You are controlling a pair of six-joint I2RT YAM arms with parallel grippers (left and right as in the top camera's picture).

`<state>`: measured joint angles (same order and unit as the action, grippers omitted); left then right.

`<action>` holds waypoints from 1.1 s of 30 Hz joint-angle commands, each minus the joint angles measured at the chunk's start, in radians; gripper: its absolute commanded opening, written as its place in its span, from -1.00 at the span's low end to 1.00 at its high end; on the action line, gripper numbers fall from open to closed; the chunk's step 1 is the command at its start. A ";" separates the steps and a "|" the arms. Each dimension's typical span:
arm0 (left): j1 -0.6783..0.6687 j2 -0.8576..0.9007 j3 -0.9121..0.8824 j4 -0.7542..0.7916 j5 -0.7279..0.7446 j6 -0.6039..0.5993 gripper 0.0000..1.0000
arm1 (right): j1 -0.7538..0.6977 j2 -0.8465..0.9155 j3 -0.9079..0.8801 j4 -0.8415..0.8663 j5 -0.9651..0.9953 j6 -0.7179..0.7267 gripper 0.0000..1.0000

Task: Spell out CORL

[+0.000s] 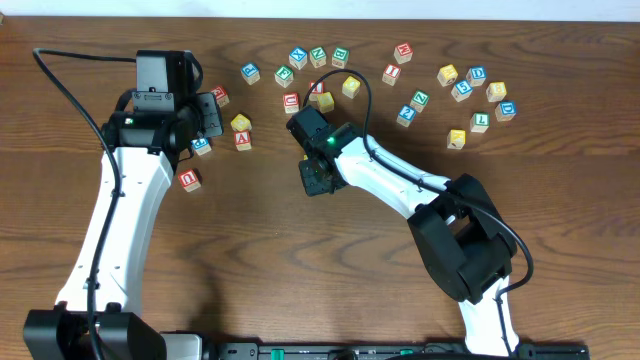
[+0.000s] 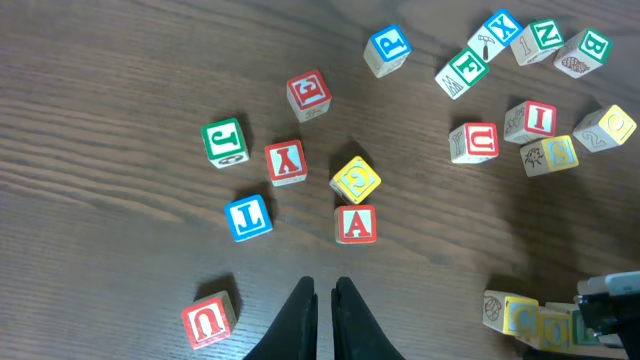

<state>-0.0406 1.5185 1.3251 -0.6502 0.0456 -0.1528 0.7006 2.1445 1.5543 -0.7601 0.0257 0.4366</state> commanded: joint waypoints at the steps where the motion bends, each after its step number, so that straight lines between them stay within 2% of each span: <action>1: 0.002 0.006 0.003 -0.005 -0.012 0.013 -0.85 | 0.000 0.008 -0.001 0.002 0.029 0.012 -0.98; 33: 0.002 0.006 0.003 -0.019 -0.011 0.010 -0.85 | 0.000 0.008 0.000 0.020 0.063 0.013 -0.98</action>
<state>-0.0406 1.5185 1.3251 -0.6666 0.0456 -0.1528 0.7006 2.1445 1.5547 -0.7441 0.0685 0.4366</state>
